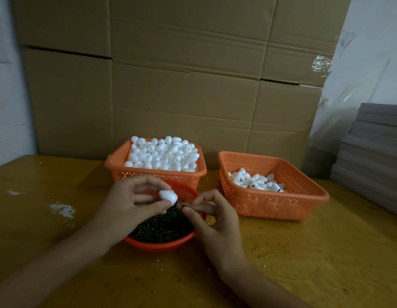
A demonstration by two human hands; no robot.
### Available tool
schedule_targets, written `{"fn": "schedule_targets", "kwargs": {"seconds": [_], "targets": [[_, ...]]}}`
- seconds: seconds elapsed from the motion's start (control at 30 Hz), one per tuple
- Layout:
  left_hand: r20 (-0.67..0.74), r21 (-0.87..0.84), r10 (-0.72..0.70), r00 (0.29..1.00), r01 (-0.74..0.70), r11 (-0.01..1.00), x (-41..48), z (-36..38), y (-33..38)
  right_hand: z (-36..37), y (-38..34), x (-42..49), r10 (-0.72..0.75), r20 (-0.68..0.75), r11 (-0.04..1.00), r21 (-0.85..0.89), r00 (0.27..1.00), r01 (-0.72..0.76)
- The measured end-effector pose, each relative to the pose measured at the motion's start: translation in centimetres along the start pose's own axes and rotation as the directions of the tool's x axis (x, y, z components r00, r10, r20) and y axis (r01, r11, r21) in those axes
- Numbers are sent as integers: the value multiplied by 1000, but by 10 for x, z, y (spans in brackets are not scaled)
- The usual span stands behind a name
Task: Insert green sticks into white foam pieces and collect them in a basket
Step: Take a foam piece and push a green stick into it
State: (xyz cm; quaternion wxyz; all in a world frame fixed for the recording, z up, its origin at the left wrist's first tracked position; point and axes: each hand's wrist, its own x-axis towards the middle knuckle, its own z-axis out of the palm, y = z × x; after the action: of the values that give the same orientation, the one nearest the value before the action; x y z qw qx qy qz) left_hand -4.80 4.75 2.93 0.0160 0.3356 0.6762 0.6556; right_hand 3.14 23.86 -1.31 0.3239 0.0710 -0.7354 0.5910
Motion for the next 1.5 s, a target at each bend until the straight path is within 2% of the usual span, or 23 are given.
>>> {"fn": "schedule_targets", "kwargs": {"seconds": [0.13, 0.43, 0.87, 1.1, 1.5], "targets": [[17, 12, 5, 1000, -5, 1000, 0, 0, 0, 0, -2, 0, -1, -3, 1000, -5, 1000, 1], [91, 78, 30, 995, -37, 996, -1, 0, 0, -2, -3, 0, -61, 58, 985, -157, 996, 69], [118, 92, 1, 993, -12, 996, 1, -1, -1, -5, 0, 2, -109, 128, 980, -152, 986, 128], [108, 37, 1, 994, -5, 999, -1, -1, 0, -5, 1, 3, -128, 143, 982, -118, 981, 145], [216, 48, 108, 970, -121, 991, 3, -11, -3, -5, -5, 5, -76, 217, 978, -173, 973, 115]]}}
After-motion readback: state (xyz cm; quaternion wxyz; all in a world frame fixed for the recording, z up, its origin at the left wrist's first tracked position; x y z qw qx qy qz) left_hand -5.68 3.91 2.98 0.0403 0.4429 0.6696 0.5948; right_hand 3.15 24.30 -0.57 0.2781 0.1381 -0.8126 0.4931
